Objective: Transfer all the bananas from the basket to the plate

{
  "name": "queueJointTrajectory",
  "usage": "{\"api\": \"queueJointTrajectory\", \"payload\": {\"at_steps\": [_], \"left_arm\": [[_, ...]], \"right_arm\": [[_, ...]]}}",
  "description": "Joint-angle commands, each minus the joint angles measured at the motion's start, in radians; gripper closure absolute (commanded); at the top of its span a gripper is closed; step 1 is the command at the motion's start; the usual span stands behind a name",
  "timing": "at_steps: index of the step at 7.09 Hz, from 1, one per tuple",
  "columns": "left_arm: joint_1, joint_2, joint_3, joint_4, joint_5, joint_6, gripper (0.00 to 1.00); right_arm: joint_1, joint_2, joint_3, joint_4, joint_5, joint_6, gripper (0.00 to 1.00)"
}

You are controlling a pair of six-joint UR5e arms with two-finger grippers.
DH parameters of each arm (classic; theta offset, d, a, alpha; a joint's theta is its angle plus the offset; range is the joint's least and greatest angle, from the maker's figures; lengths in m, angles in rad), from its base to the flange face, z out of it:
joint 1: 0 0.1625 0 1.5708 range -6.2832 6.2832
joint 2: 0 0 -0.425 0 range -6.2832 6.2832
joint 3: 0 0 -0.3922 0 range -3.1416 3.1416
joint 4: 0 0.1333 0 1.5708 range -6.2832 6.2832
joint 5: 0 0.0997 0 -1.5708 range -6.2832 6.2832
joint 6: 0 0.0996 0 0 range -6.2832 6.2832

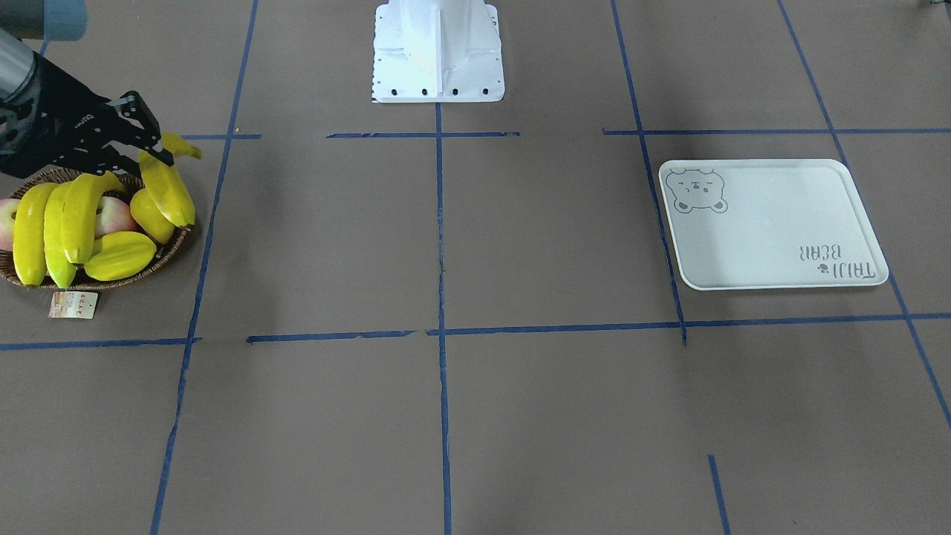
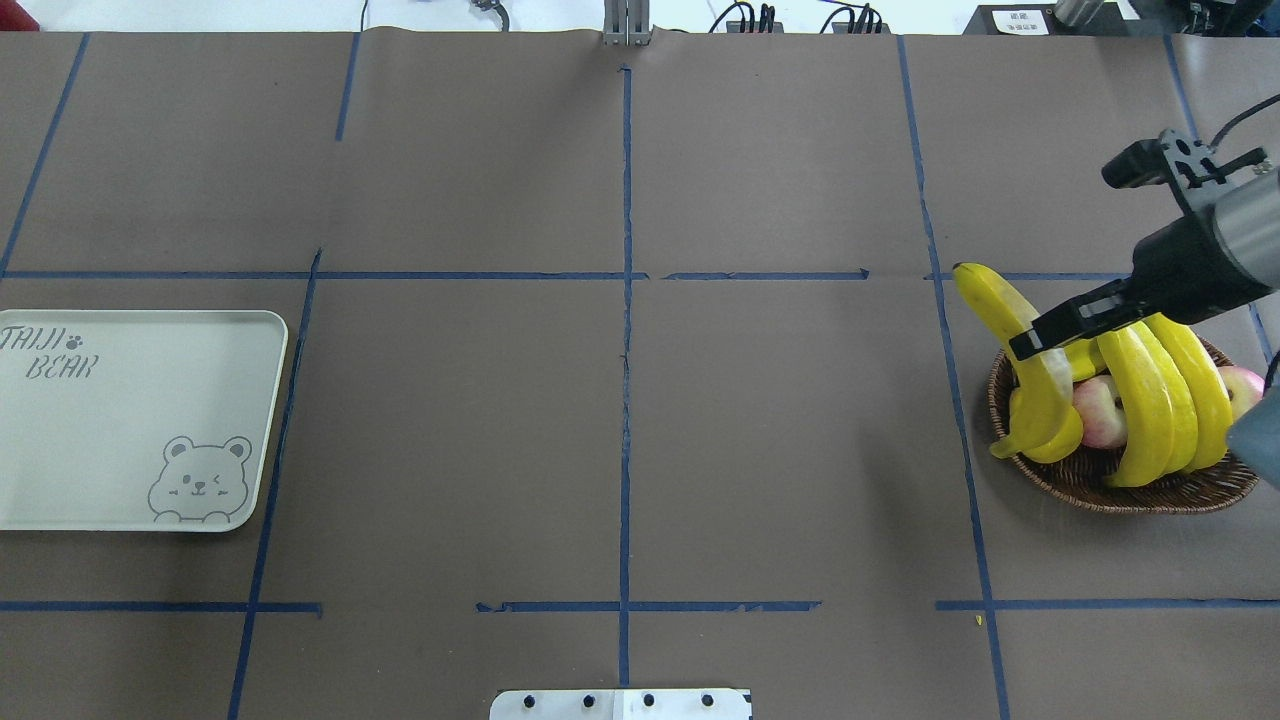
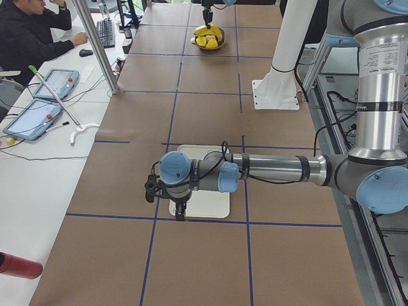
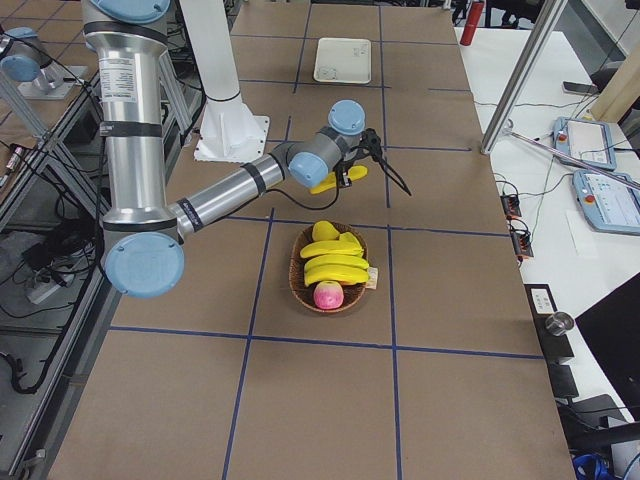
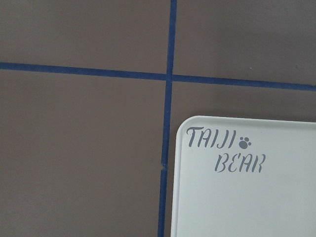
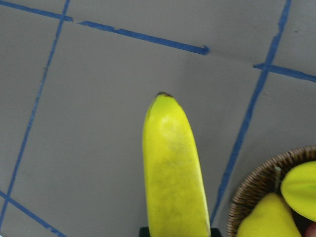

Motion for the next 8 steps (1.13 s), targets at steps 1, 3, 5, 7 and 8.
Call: {"api": "queueJointTrajectory", "payload": {"at_steps": [1, 3, 5, 7, 8], "left_arm": [[0.049, -0.008, -0.082, -0.044, -0.041, -0.005, 0.0], [0.188, -0.052, -0.101, -0.268, -0.042, -0.385, 0.0], [0.358, -0.137, -0.077, -0.627, -0.034, -0.905, 0.01], [0.53, -0.315, -0.072, -0.728, 0.057, -1.278, 0.01], [0.639, -0.369, -0.083, -0.778, 0.183, -1.424, 0.01]], "right_arm": [[-0.144, 0.193, -0.005, 0.01, -0.135, 0.294, 0.99], [-0.284, 0.312, -0.004, 0.013, -0.311, 0.471, 0.99], [-0.307, 0.338, 0.005, 0.018, -0.341, 0.535, 0.99], [-0.318, 0.337, 0.002, 0.117, -0.352, 0.596, 0.99], [-0.348, 0.339, 0.002, 0.148, -0.39, 0.643, 0.99]]}}
